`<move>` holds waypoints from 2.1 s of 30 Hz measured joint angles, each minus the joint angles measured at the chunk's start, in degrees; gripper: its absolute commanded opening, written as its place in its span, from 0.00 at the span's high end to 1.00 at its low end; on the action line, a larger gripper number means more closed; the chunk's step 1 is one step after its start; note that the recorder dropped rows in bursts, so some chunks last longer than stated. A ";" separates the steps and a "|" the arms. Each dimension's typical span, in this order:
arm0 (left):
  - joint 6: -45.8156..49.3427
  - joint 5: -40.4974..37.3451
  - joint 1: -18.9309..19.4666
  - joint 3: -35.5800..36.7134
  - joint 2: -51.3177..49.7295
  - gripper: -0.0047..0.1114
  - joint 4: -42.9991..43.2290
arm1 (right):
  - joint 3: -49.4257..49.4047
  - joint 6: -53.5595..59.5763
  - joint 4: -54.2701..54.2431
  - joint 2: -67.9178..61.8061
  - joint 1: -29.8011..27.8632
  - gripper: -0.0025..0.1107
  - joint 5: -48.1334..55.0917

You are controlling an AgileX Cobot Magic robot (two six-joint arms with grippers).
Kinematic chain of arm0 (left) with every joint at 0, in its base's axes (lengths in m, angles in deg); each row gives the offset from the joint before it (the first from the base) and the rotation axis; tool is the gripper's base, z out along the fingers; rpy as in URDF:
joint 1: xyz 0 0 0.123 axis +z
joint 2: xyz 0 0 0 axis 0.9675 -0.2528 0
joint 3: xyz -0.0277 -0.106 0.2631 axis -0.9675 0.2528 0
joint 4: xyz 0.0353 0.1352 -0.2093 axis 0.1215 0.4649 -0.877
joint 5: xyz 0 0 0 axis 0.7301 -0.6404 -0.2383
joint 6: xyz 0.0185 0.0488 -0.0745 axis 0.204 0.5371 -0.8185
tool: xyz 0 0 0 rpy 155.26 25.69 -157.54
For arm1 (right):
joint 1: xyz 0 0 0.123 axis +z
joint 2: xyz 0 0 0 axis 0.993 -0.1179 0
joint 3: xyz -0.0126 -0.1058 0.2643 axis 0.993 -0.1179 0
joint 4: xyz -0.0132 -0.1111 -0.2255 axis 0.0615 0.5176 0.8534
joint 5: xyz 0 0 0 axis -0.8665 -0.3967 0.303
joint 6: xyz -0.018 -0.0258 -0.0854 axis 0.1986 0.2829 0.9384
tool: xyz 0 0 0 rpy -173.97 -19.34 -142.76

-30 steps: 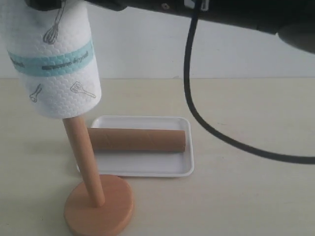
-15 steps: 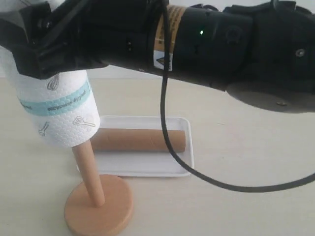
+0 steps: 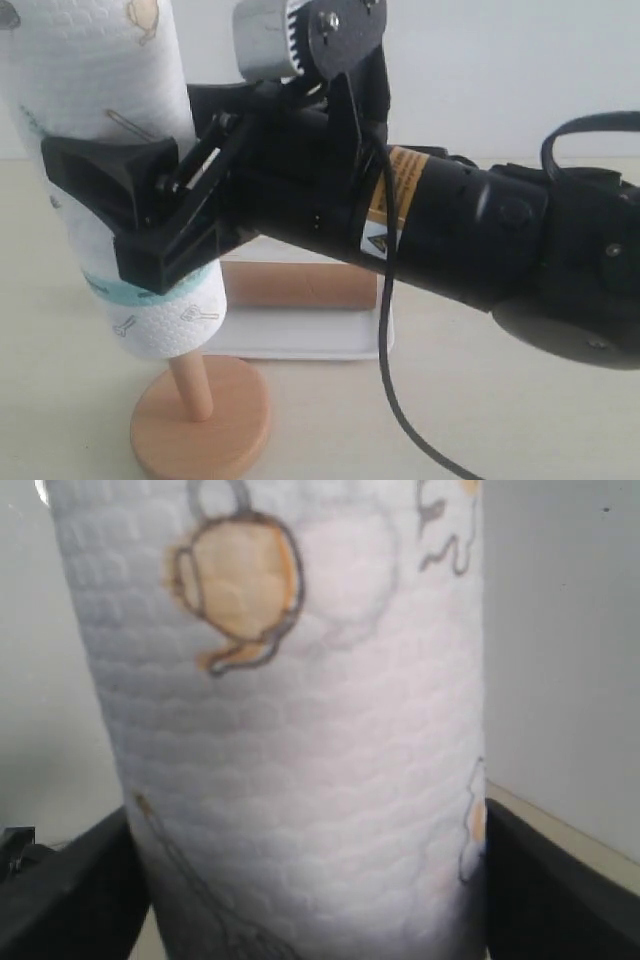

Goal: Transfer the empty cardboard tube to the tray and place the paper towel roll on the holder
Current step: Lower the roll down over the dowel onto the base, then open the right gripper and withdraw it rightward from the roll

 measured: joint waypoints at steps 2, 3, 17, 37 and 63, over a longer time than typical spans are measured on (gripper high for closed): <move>0.00 0.00 0.00 0.00 0.00 0.92 0.00 | -1.25 0.76 -0.68 0.00 0.00 0.98 -0.47; 0.00 0.00 0.00 0.00 0.00 0.92 0.00 | -1.61 1.06 -1.10 0.00 0.00 0.98 -0.46; 0.00 0.00 0.00 0.00 0.00 0.92 0.00 | -2.70 3.10 -2.02 -10.20 0.00 0.98 -9.76; 0.00 0.00 0.00 0.00 0.00 0.92 0.00 | -5.17 4.25 -4.11 -16.39 0.00 0.98 -15.91; 0.00 0.00 0.00 0.00 0.00 0.92 0.00 | -5.17 2.94 -4.11 -17.97 0.00 0.48 -13.05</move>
